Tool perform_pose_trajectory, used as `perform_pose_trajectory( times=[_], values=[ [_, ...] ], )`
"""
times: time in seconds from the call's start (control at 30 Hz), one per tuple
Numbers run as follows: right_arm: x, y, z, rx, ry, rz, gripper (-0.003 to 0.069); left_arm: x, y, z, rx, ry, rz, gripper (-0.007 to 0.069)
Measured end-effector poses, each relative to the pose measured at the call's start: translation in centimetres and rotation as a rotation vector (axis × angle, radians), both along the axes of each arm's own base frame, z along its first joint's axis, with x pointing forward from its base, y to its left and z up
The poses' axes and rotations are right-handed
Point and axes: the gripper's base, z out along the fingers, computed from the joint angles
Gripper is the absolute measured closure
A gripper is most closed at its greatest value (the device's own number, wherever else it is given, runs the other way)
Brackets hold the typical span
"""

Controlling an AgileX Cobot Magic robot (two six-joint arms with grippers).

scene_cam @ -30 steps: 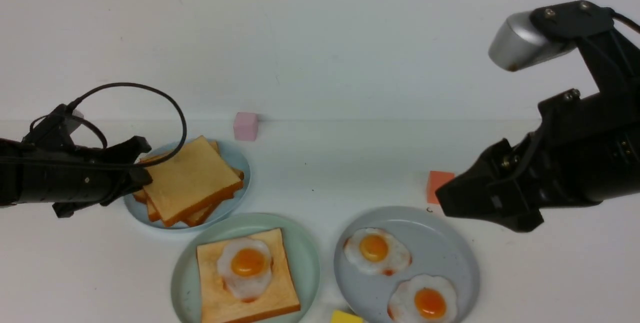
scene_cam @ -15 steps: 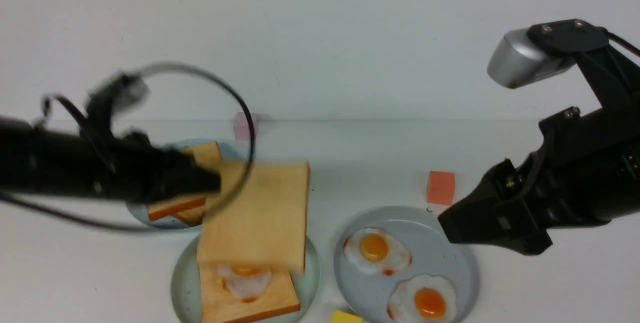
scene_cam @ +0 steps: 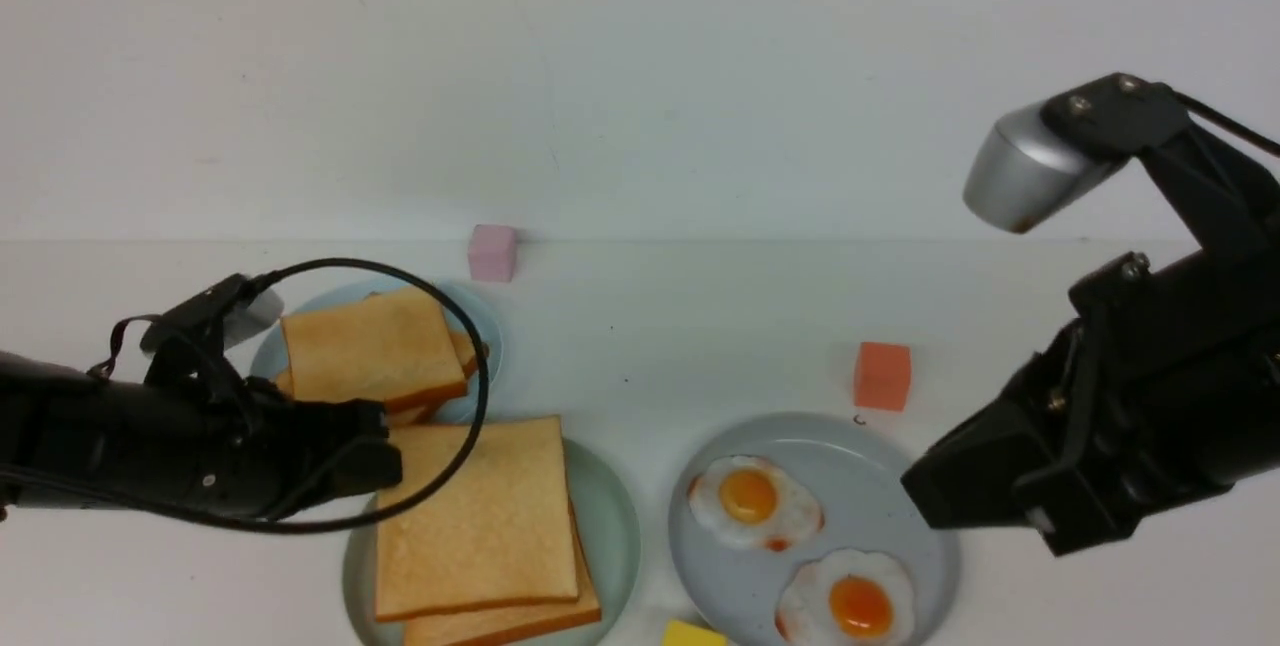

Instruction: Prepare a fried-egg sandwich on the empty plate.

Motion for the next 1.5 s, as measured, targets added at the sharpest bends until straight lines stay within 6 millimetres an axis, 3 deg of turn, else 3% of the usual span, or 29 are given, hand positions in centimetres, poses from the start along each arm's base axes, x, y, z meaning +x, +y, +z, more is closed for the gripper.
perform_pose_trajectory(
  times=[0.07, 0.13, 0.37, 0.47, 0.6, 0.73, 0.87, 1.0, 1.1, 1.2, 1.23, 1.3, 1.33, 1.4, 1.5],
  values=[
    [0.0, 0.0, 0.0, -0.003, 0.004, 0.003, 0.0639, 0.2, -0.1, -0.6, -0.021, 0.023, 0.017, 0.0610],
    [-0.1, 0.0, 0.0, -0.005, 0.008, 0.005, 0.0666, 0.2, -0.1, -1.2, -0.032, 0.048, 0.015, 0.0609],
    [-0.1, 0.0, -0.1, -0.008, 0.012, 0.008, 0.0667, 0.4, -0.1, -2.7, -0.045, 0.112, 0.038, 0.0557],
    [-0.1, 0.0, -0.1, -0.008, 0.012, 0.008, 0.0657, 0.4, -0.1, -2.4, -0.041, 0.099, 0.033, 0.0474],
    [-0.1, 0.0, 0.1, 0.005, -0.007, -0.002, 0.0629, 0.1, -0.1, -0.4, -0.032, 0.034, 0.023, 0.0326],
    [-0.5, -0.6, 1.1, 0.028, -0.080, -0.027, 0.0594, -0.9, 0.0, 2.9, -0.013, -0.068, 0.007, 0.0222],
    [-2.5, -2.4, 3.2, 0.056, -0.225, -0.087, 0.0575, -3.3, -0.2, 7.1, 0.004, -0.168, -0.045, 0.0186],
    [-5.0, -4.4, 4.2, 0.117, -0.364, -0.145, 0.0571, -6.7, -0.3, 10.4, 0.051, -0.229, -0.113, 0.0204],
    [-8.3, -6.8, 2.9, 0.210, -0.513, -0.209, 0.0569, -10.4, 0.3, 12.5, 0.150, -0.235, -0.126, 0.0278],
    [-10.3, -8.3, -1.0, 0.275, -0.555, -0.274, 0.0564, -13.6, 1.1, 13.9, 0.228, -0.227, -0.075, 0.0382],
    [-10.5, -8.5, -1.6, 0.282, -0.558, -0.281, 0.0564, -13.8, 1.1, 14.0, 0.227, -0.224, -0.066, 0.0398],
    [-11.5, -9.2, -4.7, 0.323, -0.546, -0.329, 0.0558, -16.1, 1.3, 14.8, 0.261, -0.250, -0.055, 0.0487],
    [-11.6, -9.3, -5.3, 0.327, -0.548, -0.334, 0.0558, -16.5, 1.3, 14.9, 0.269, -0.262, -0.060, 0.0501],
    [-12.4, -9.9, -8.1, 0.336, -0.566, -0.357, 0.0556, -18.9, 0.7, 15.3, 0.276, -0.333, -0.142, 0.0572],
    [-12.9, -10.5, -10.3, 0.328, -0.599, -0.363, 0.0552, -21.5, 0.4, 14.7, 0.308, -0.360, -0.247, 0.0619]
  ],
)
